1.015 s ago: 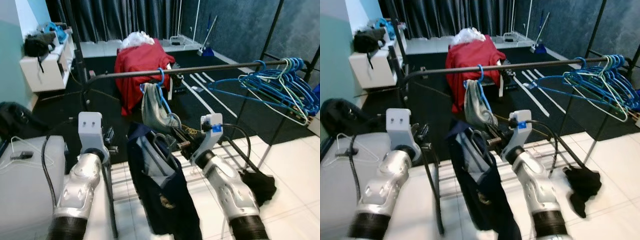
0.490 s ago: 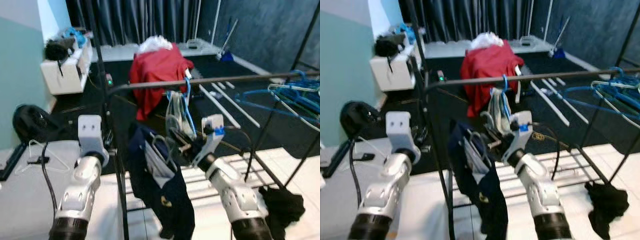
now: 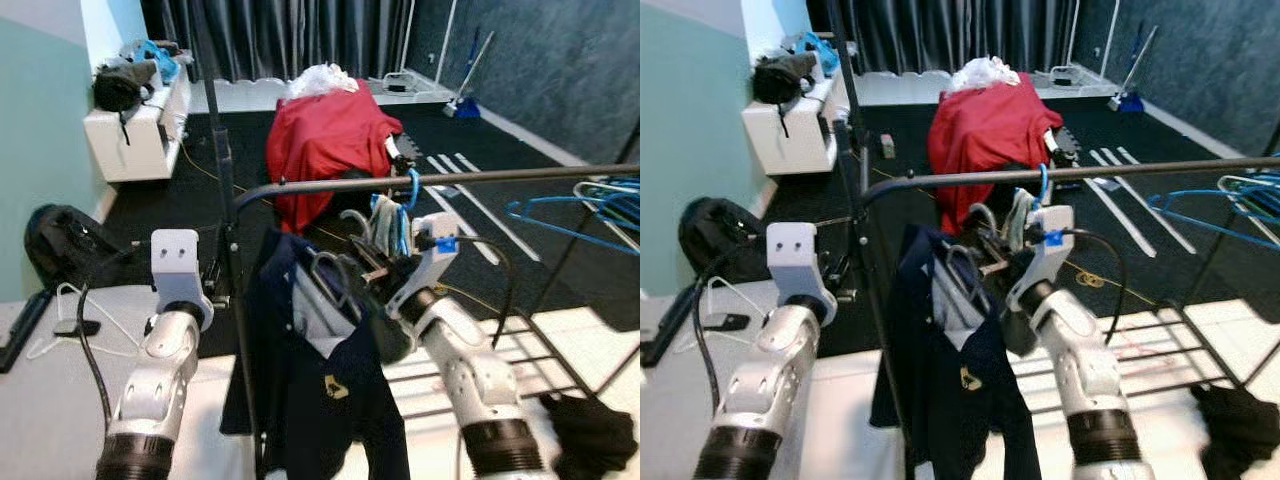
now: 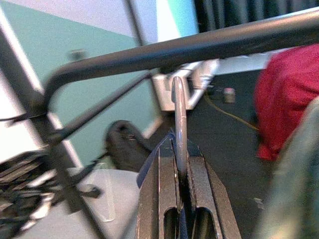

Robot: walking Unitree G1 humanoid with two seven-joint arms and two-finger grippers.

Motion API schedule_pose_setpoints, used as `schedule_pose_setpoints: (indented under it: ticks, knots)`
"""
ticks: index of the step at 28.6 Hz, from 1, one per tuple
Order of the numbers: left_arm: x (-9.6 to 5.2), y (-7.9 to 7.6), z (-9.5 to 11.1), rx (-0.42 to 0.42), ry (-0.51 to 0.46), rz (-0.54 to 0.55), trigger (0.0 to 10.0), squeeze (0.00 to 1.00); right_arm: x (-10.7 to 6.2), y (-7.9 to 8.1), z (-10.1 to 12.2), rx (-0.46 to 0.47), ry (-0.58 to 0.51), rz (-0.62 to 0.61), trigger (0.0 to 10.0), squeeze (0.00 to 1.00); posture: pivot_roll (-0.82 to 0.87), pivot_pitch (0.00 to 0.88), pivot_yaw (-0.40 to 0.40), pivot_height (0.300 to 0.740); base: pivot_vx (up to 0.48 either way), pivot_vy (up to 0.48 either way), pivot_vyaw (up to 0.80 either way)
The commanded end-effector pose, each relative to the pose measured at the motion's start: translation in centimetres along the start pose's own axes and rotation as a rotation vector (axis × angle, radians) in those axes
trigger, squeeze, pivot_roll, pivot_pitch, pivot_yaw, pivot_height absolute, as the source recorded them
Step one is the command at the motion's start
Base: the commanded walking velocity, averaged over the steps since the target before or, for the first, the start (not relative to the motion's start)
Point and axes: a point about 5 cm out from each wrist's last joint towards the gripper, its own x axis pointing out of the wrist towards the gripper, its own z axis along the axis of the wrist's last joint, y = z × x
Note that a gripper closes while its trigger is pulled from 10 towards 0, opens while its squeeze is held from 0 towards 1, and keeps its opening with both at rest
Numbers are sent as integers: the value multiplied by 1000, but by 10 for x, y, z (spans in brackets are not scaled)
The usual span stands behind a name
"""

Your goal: Hang hanger

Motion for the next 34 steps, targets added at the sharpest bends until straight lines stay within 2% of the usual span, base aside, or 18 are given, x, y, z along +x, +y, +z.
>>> schedule_pose_setpoints:
  ticks: [1,15,26,34]
  knots:
    - [-1,-6,-3,3,6,-35,10000,0,7,2,16,-32,-65,-9,10000,0,-69,34,-18,740,0,0,0]
    - [-1,-8,-2,12,-1,-47,10000,0,10,1,21,-42,-72,-27,10000,0,-67,38,-14,740,0,0,0]
    - [-1,-10,0,25,-12,-92,10000,0,15,4,32,-168,-105,-22,10000,0,-62,27,-8,740,0,0,0]
    - [-2,-12,-1,37,-12,-111,10000,0,16,11,31,-197,-106,1,10000,0,-59,18,-10,740,0,0,0]
